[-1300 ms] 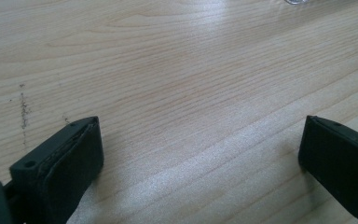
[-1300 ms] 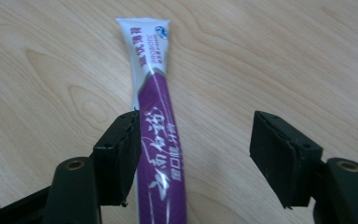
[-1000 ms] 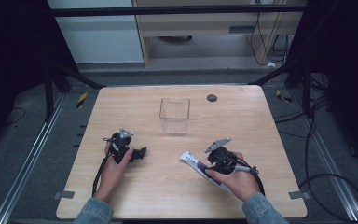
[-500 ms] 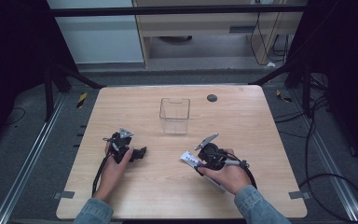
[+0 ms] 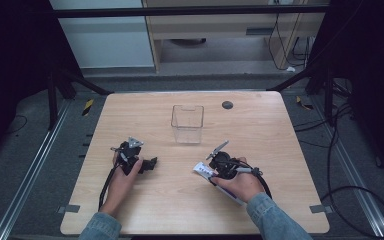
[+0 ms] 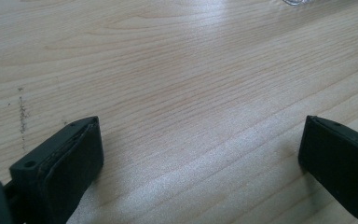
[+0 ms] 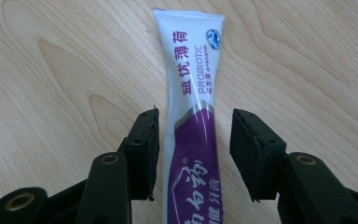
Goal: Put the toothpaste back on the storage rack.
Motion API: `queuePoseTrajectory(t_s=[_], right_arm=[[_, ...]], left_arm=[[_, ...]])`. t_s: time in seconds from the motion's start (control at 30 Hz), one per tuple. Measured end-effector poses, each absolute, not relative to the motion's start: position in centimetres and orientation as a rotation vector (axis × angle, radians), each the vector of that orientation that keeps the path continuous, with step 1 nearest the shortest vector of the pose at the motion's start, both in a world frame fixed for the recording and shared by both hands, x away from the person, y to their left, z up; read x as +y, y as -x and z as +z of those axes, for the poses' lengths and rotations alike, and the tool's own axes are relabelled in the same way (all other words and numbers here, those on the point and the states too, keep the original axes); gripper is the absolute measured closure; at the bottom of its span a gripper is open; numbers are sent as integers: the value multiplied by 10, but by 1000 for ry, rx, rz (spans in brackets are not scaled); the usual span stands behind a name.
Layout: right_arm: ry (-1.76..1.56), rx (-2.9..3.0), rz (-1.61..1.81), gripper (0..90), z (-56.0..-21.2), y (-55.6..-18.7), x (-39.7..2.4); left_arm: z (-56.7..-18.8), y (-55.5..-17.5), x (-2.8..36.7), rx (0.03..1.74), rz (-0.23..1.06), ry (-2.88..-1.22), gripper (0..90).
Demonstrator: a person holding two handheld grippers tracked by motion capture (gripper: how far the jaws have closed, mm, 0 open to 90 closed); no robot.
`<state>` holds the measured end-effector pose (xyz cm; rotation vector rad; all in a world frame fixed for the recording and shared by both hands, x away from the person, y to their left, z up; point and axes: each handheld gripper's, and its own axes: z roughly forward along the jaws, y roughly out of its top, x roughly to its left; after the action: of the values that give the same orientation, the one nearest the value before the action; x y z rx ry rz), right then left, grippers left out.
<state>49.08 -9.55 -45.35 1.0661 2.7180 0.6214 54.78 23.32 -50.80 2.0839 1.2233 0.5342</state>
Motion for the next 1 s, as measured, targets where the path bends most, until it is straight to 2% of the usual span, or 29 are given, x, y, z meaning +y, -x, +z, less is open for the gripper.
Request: queuePoseTrajectory(t_s=[1.0], right_arm=[[-1119,2764,580,563,-468,-501,-90]], left_arm=[[-508,-548,233,1222,532,-2082,0]])
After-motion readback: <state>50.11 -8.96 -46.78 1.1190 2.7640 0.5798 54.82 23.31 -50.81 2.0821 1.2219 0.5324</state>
